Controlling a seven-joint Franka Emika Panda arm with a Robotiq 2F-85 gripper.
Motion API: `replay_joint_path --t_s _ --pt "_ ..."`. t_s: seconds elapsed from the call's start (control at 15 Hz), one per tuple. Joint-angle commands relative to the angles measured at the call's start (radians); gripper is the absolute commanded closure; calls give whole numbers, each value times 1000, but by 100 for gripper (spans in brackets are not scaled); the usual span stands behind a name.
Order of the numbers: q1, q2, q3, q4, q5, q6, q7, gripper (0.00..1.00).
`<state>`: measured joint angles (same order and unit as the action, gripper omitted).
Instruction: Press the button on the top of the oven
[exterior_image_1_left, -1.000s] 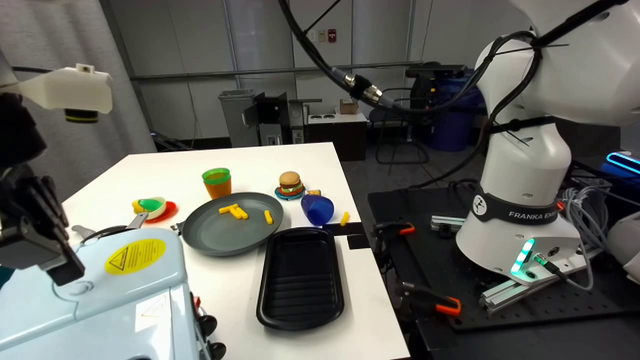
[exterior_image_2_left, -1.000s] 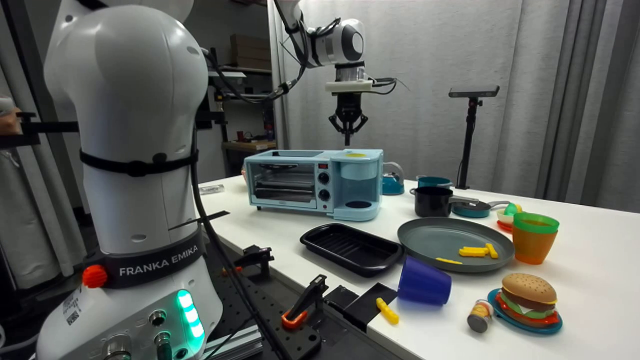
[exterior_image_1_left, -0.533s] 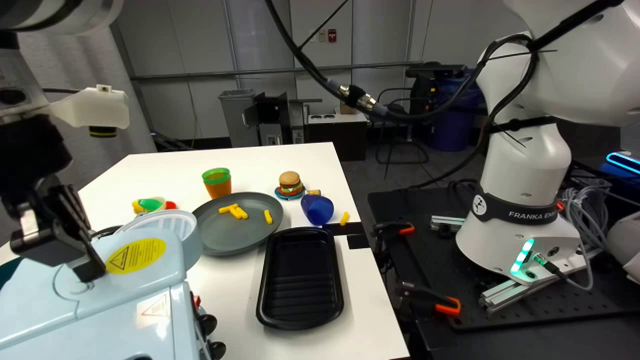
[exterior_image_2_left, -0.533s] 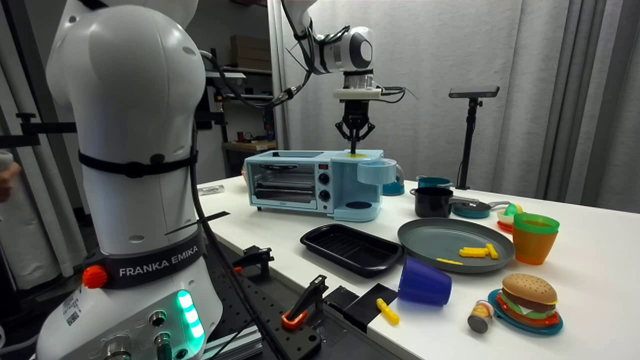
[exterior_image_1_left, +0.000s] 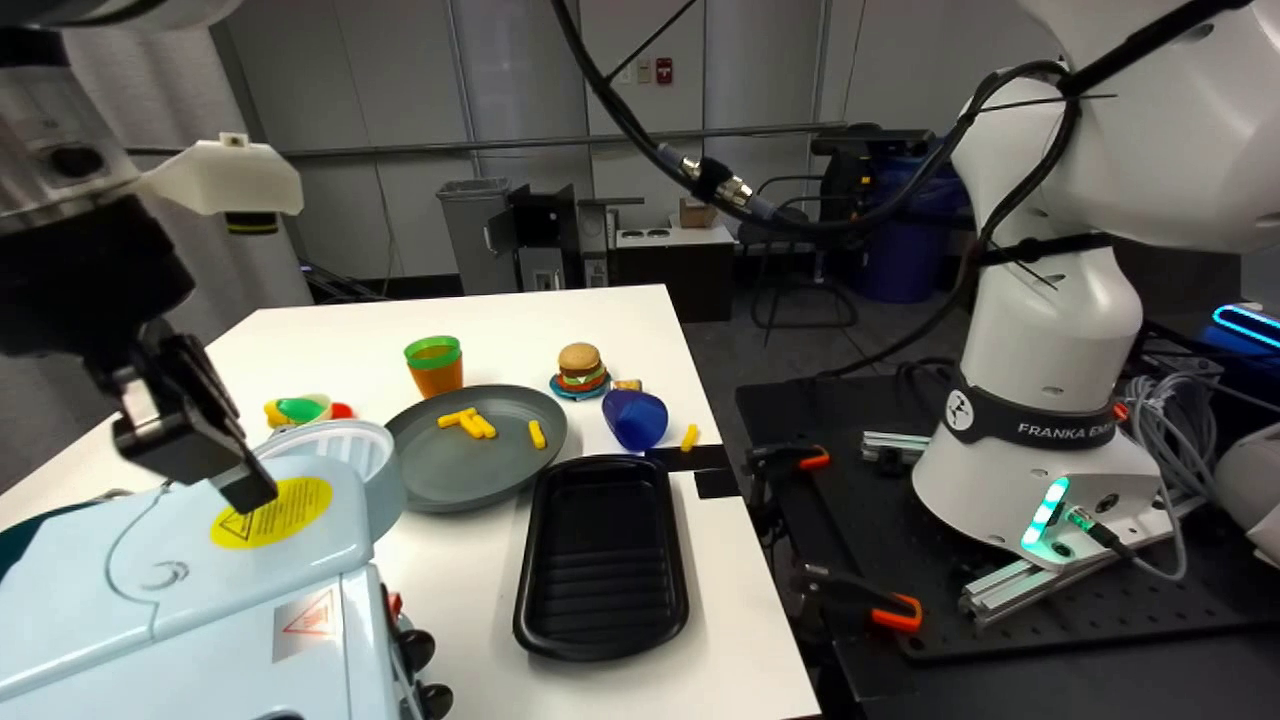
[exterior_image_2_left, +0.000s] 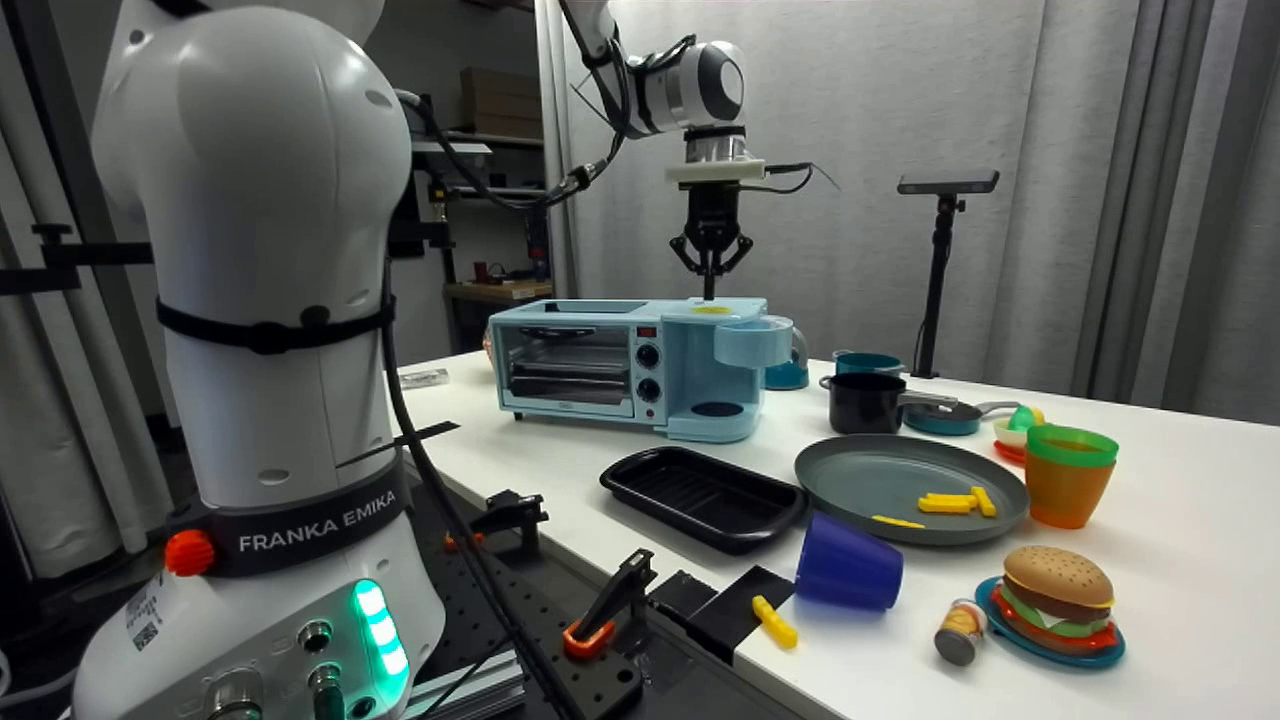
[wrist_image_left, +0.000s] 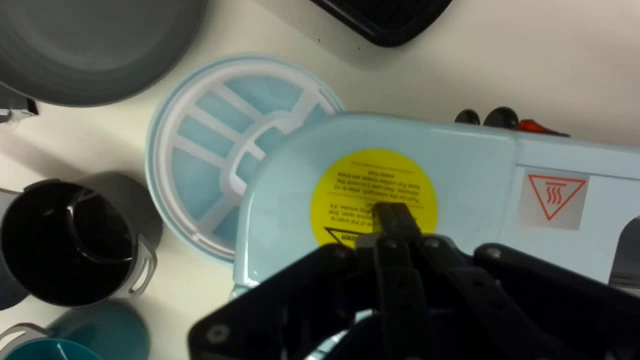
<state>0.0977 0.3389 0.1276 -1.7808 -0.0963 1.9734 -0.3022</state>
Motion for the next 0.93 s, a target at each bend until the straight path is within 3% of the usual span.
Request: replay_joint_path --t_s 0.0,0.33,0.87 --pt "2 -137 -7 -66 -35 -95 8 100" --pt "-11 -269 -26 -105 -56 -122 12 100" --pt "-85 -333 -122 -189 -58 50 85 100"
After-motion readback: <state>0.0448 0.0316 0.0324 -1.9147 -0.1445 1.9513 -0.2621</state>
